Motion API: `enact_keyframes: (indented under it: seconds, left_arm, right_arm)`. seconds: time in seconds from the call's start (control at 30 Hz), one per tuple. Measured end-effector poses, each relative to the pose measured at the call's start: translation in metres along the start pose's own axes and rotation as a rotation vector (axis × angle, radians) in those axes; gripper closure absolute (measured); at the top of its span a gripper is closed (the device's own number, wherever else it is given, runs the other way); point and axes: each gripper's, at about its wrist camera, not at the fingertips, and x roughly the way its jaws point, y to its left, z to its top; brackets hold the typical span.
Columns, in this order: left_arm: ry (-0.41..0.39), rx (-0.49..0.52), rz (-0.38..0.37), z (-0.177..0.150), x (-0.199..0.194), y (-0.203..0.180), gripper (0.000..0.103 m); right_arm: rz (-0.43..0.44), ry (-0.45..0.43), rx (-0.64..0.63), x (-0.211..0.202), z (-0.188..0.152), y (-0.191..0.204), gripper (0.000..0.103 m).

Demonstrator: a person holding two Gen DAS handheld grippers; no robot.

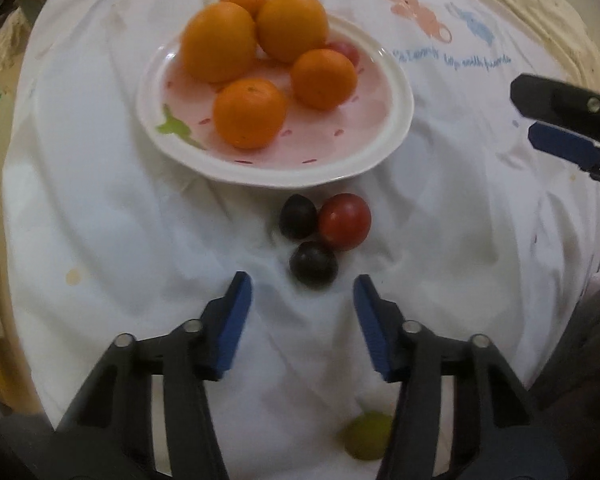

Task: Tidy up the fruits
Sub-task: 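Grasp a dark purple grape beside the plate with the left tool, then grasp a red cherry tomato with the right tool while the left tool holds the grape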

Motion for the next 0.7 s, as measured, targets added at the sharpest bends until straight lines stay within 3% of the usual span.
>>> enact_keyframes:
  seconds: [0.13, 0.27, 0.37, 0.7]
  left_arm:
    - [-0.019, 0.015, 0.002, 0.005, 0.003, -0.001, 0.057]
    - [-0.014, 0.027, 0.005, 0.007, 0.007, 0.000, 0.075]
    - [-0.014, 0.040, -0.010, 0.006, 0.006, -0.002, 0.082]
    - [-0.014, -0.028, -0.041, -0.004, -0.021, 0.012, 0.082]
  right_arm:
    - [0.005, 0.008, 0.002, 0.003, 0.000, -0.001, 0.029]
    - [0.001, 0.015, -0.002, 0.005, 0.000, 0.000, 0.029]
    - [-0.002, 0.019, -0.002, 0.007, 0.001, 0.001, 0.029]
    - [-0.018, 0.034, -0.014, 0.010, -0.001, 0.006, 0.029]
